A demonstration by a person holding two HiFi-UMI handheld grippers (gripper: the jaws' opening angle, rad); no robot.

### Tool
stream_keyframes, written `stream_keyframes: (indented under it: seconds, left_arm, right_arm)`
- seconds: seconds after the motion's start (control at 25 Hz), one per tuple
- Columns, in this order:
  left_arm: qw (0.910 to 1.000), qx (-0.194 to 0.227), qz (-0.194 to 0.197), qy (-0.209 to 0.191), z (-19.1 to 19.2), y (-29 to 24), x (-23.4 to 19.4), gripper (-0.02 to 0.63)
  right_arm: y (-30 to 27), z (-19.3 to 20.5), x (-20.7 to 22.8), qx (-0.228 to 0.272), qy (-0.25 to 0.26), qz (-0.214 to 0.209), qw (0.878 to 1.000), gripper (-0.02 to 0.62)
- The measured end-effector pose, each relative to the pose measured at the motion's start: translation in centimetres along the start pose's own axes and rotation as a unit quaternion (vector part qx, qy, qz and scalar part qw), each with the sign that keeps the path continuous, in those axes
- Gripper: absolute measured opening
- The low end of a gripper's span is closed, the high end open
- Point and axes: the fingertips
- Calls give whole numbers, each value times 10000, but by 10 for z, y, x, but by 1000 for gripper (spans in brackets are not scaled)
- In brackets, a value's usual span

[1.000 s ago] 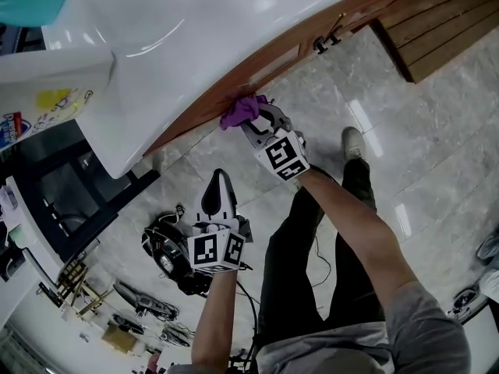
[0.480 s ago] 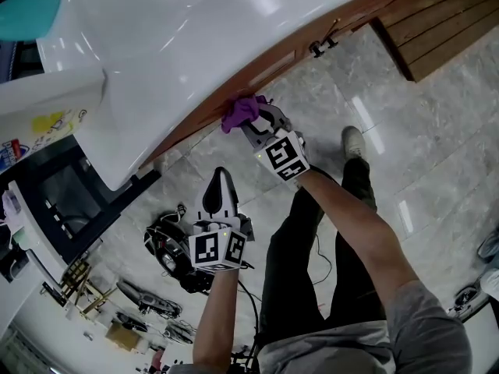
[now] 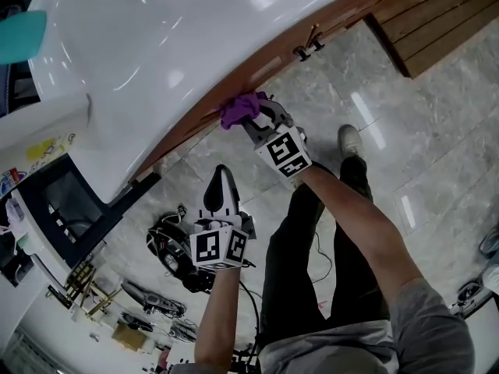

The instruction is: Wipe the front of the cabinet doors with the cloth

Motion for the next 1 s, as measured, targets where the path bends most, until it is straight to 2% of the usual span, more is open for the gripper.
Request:
stream_keyframes:
  seconds: [0.56, 1.0]
  left_arm:
    - [10000, -62, -23, -17, 8, -14, 15, 9]
    - [10000, -84, -18, 8, -1, -29, 44, 9]
  right_arm:
    - [5, 8, 20, -26, 111, -15, 9999, 95]
    - [19, 2, 53, -58, 77, -2, 10000, 95]
Point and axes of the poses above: the fingertips, and each gripper's own axes: y backward along the fingers, x to its right, z out of its underside, and after that the axes turned 15 degrees about y, right-handed
